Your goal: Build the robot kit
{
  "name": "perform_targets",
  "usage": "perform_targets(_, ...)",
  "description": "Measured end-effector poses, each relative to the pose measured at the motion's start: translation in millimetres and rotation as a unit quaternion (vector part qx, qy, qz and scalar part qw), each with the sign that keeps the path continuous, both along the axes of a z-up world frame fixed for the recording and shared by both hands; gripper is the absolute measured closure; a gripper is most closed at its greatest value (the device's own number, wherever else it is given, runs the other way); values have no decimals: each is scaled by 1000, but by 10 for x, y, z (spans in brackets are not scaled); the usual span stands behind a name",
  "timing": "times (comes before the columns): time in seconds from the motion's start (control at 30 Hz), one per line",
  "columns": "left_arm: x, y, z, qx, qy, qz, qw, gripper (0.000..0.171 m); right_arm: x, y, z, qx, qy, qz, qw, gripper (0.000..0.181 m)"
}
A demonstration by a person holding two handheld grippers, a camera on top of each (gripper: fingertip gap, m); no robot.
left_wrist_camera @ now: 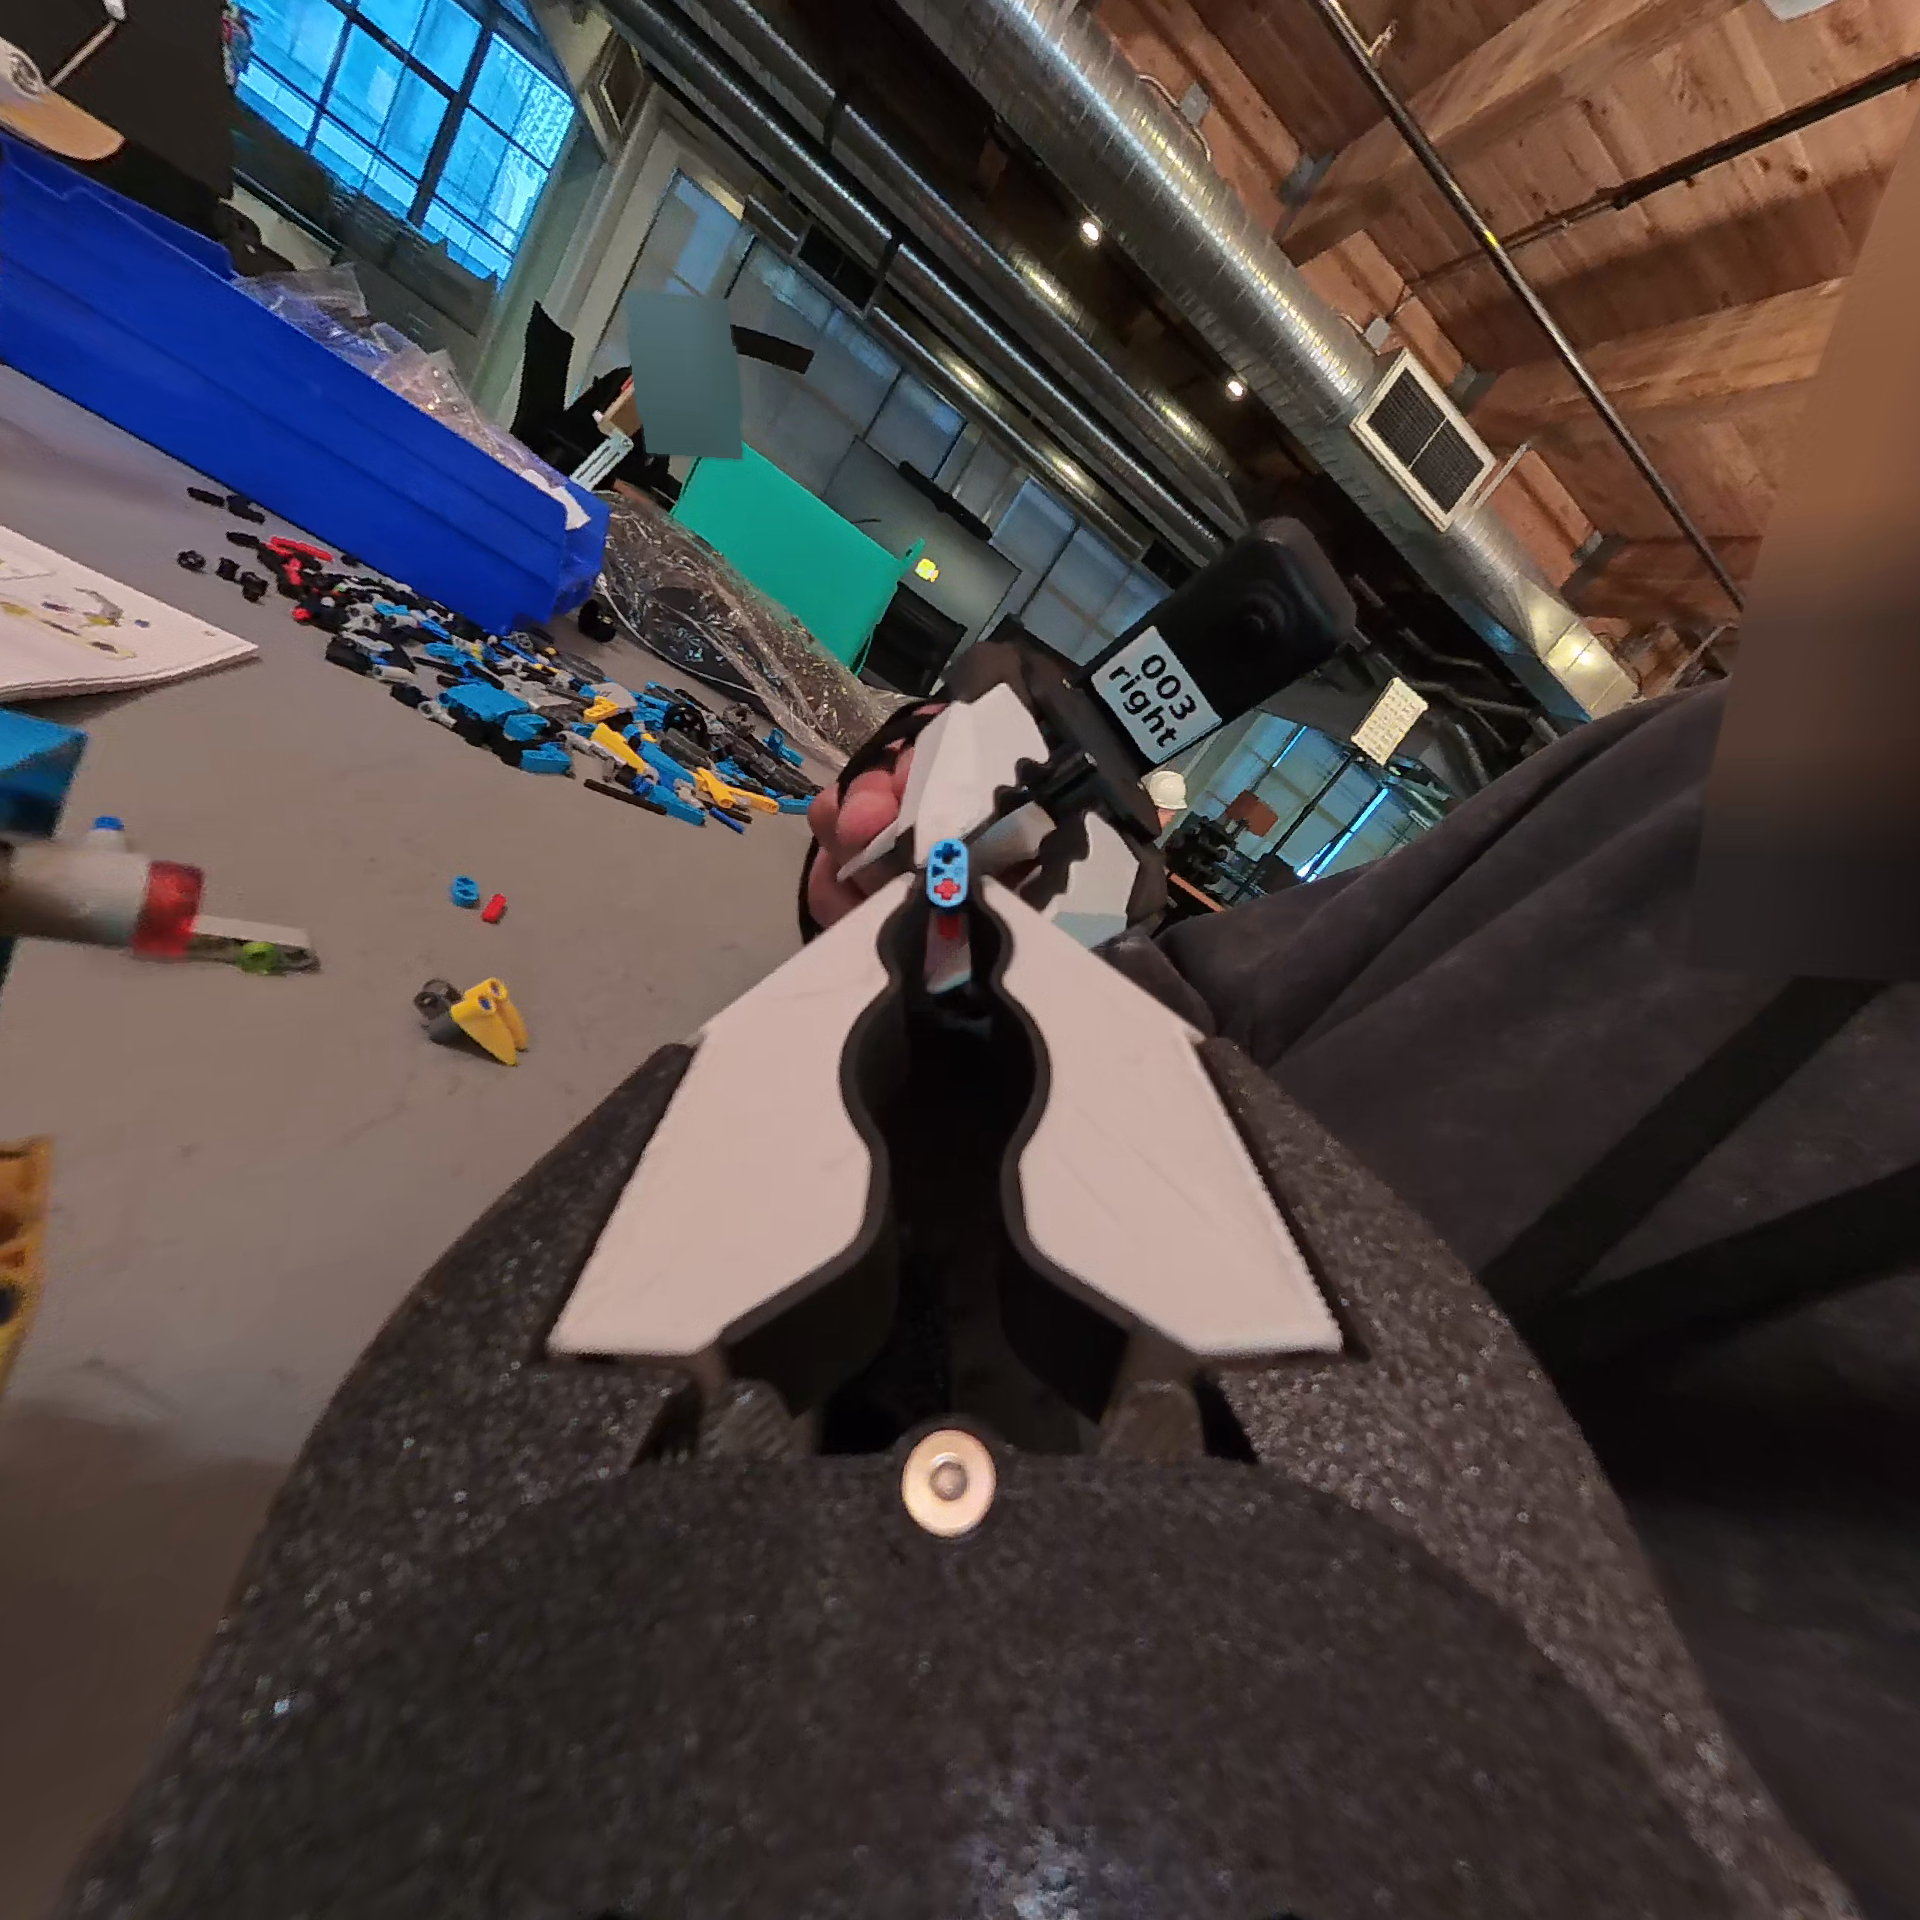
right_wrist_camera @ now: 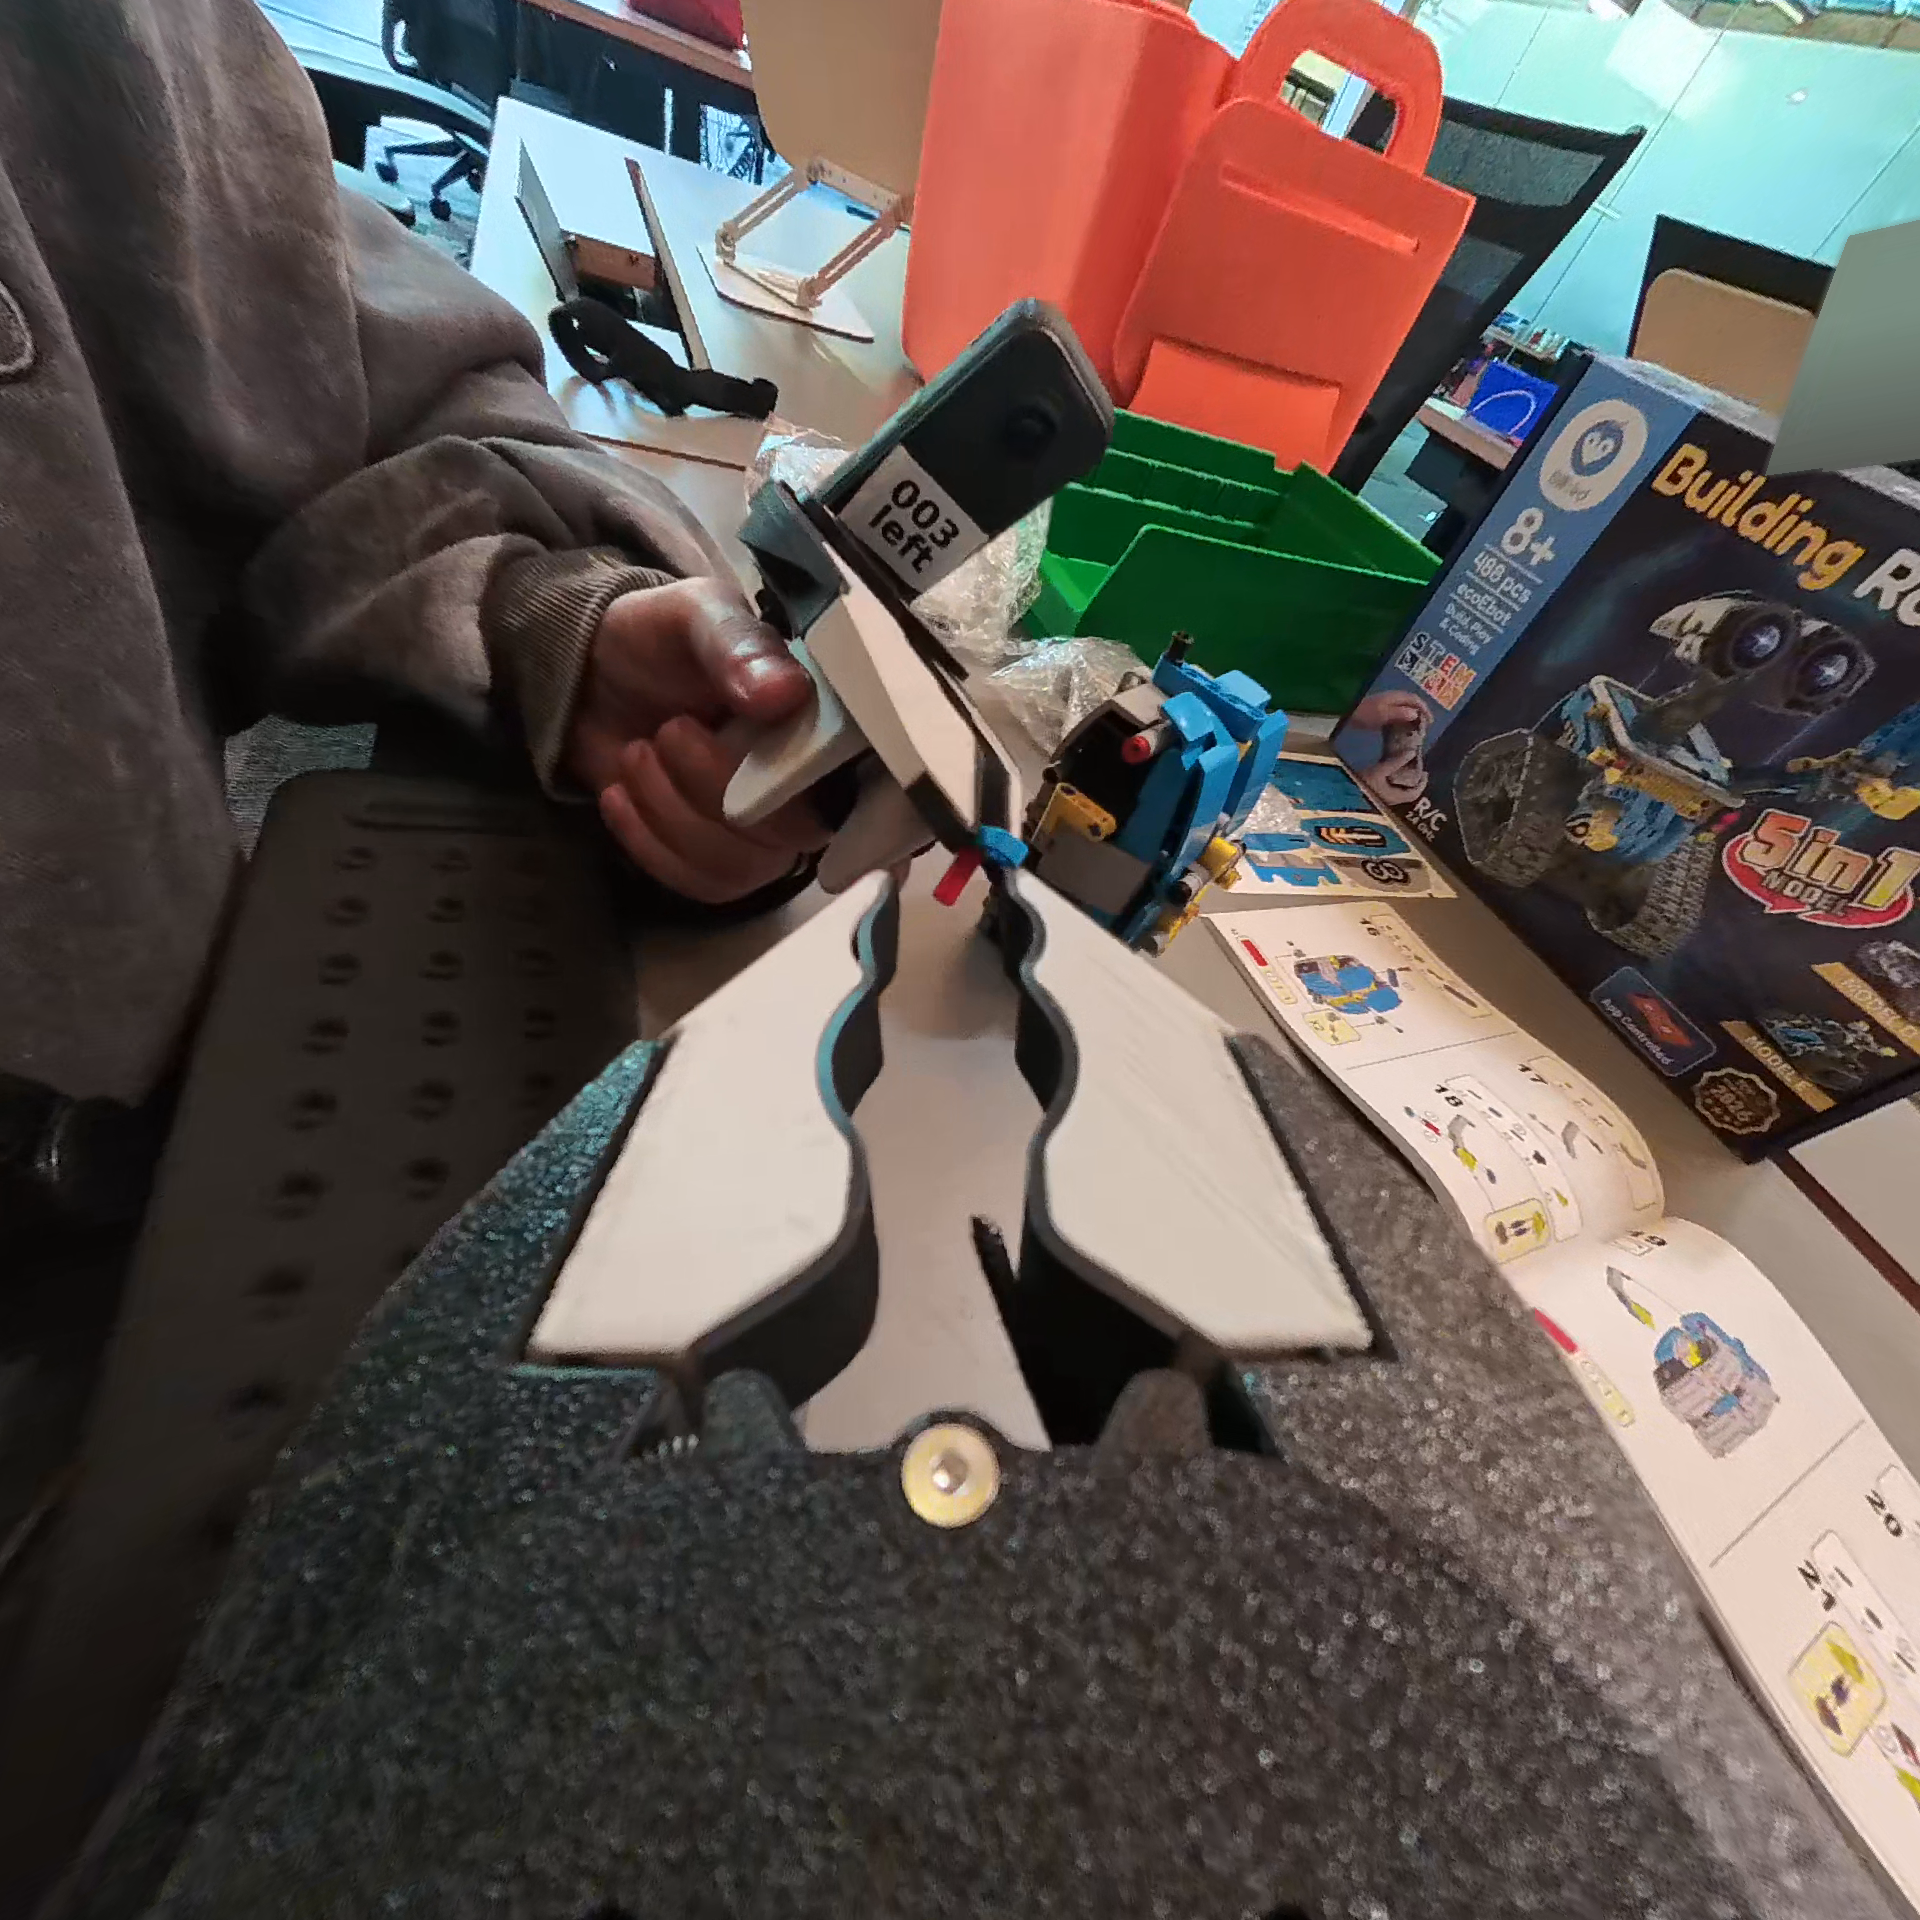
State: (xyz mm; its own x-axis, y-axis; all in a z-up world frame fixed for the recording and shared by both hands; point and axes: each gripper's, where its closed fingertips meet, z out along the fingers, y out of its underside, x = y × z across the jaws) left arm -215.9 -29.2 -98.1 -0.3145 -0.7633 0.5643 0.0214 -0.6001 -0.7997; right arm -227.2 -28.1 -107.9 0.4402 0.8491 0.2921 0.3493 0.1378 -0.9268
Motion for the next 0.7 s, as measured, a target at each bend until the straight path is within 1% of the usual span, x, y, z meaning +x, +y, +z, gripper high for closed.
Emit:
perform_targets(0.07, 0, 8, -2, -3, 0, 0, 1000, 165, -1, 12, -1, 7, -2, -8, 1000, 162)
perform_targets(0.13, 4, 17, -11, -9, 2, -1, 1000, 165, 8, 46, 4, 27, -8, -26, 999, 168)
perform_targets(0.23, 12, 47, -42, -27, 9, -6, 1000, 165, 14, 124, -14, 90, -43, -69, 993, 170)
perform_targets(0.3, 21, 40, -62, -33, 14, -12, 999, 165, -36, 138, -26, 106, -53, -79, 990, 159)
perform_targets(0.37, 41, -17, -88, -31, 23, -28, 999, 165, -86, 106, 34, 120, -42, -74, 989, 156)
perform_targets(0.4, 36, -11, -82, -29, 22, -25, 999, 166, -99, 99, 36, 119, -42, -71, 989, 159)
perform_targets(0.47, 32, -5, -81, -27, 21, -23, 999, 166, -78, 106, 26, 117, -41, -72, 990, 158)
perform_targets(0.53, 19, 15, -62, -27, 16, -16, 999, 165, -24, 69, 65, 108, -20, -62, 992, 161)
perform_targets(0.63, 13, 0, -47, -25, 11, -21, 999, 165, 92, 36, 122, 78, 16, -49, 996, 167)
perform_targets(0.67, 12, -19, -42, -21, 9, -25, 999, 165, 105, 12, 108, 66, 20, -37, 997, 170)
perform_targets(0.7, 11, -48, -35, -17, 8, -32, 999, 165, 105, -6, 82, 53, 19, -27, 998, 170)
